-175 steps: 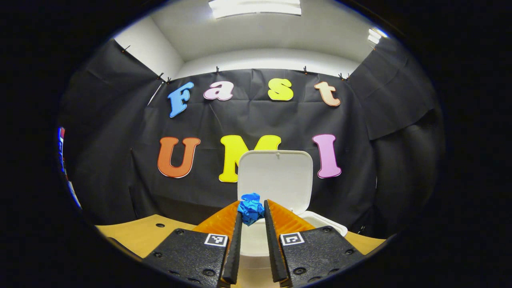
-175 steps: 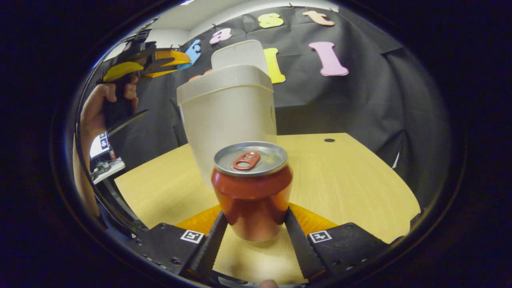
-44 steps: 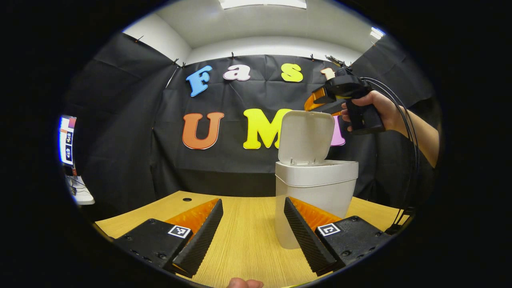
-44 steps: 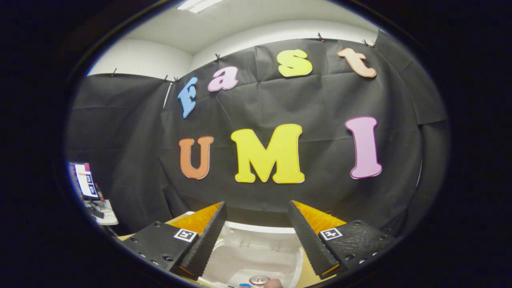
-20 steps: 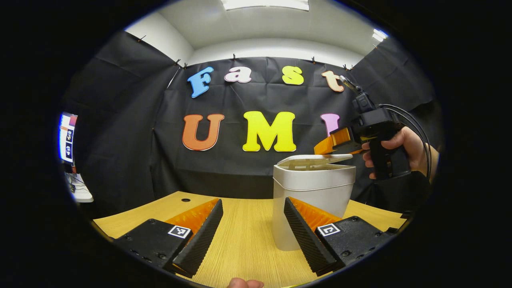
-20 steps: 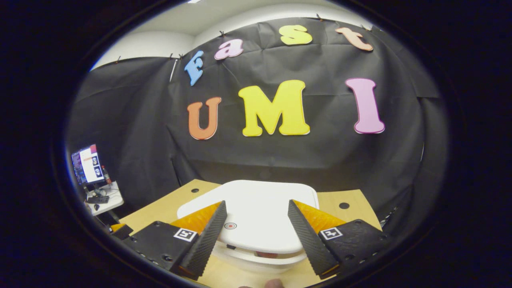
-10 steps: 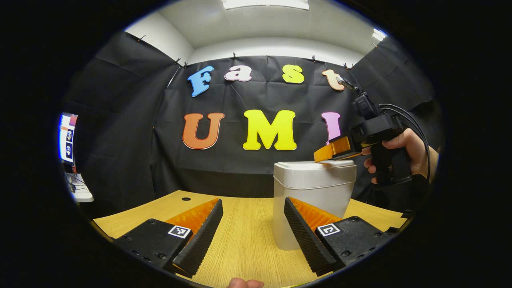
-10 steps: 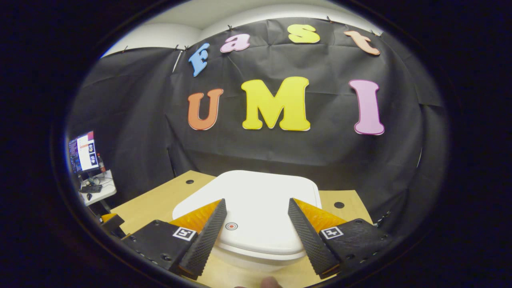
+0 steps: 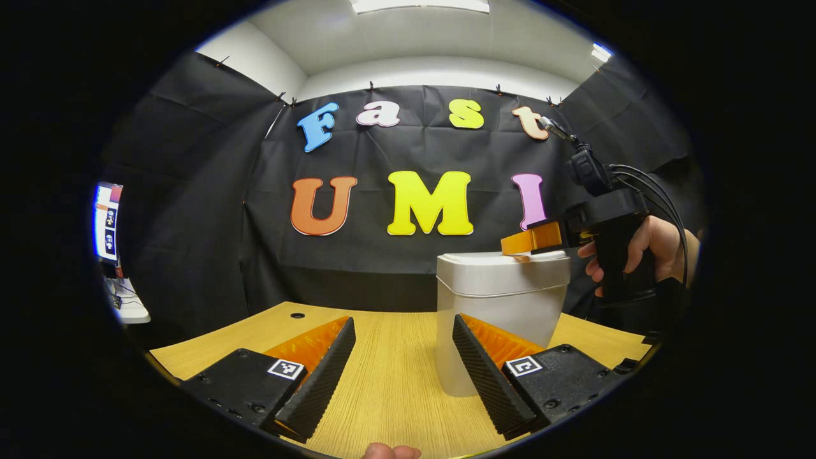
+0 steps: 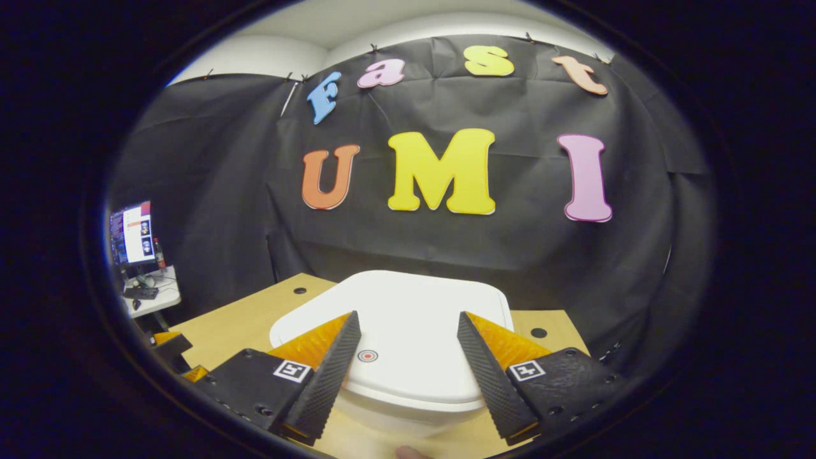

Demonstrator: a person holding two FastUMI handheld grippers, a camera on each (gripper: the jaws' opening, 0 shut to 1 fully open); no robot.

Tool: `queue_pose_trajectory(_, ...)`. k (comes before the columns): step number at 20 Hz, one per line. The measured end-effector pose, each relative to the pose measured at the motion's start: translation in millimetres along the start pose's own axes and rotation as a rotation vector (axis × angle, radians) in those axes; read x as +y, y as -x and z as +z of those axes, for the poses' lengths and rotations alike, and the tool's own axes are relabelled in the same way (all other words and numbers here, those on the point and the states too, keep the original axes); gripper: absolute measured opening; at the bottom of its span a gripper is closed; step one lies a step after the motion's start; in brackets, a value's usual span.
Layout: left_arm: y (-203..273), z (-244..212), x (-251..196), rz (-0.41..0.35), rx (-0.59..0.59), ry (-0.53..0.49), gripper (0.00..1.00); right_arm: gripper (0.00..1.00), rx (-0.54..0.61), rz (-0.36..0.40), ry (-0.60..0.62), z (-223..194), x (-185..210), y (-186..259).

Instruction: Press the lid of the desktop garbage bin to open it, pick up the crumpled paper on the desktop and throw it into the bin, then pick up the pop can on the desktop and drop it into the bin, and finally close the garbage bin lid.

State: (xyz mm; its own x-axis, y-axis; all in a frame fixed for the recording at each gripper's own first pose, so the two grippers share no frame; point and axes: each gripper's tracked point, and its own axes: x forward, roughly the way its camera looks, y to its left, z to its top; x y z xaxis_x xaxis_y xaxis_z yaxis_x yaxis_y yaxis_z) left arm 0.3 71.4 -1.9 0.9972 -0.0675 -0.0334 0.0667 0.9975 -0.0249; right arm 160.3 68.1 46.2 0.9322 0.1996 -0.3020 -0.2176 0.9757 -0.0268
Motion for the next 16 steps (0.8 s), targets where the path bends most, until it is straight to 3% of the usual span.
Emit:
queue_pose_trajectory(2,0,0,0,-0.003,-0.002,-0.003,0.99,0.96,-0.045,0.015,-0.002,-4,3,-1)
queue_pose_trajectory(3,0,0,0,-0.003,-0.001,-0.007,0.98,0.87,-0.086,0.009,0.003,-1,3,0)
queue_pose_trajectory(4,1,1,1,-0.001,-0.002,-0.01,0.99,0.84,-0.097,0.005,-0.02,-6,1,-1)
queue_pose_trajectory(13,5,9,5,0.026,-0.023,0.002,0.99,0.81,-0.111,-0.005,0.02,6,6,3)
queue_pose_trajectory(15,6,13,3,0.04,-0.033,0.018,0.99,0.86,-0.131,0.002,0.047,13,3,9)
queue_pose_trajectory(16,6,15,1,0.051,-0.043,0.03,0.99,0.98,-0.135,0.01,0.032,12,1,10)
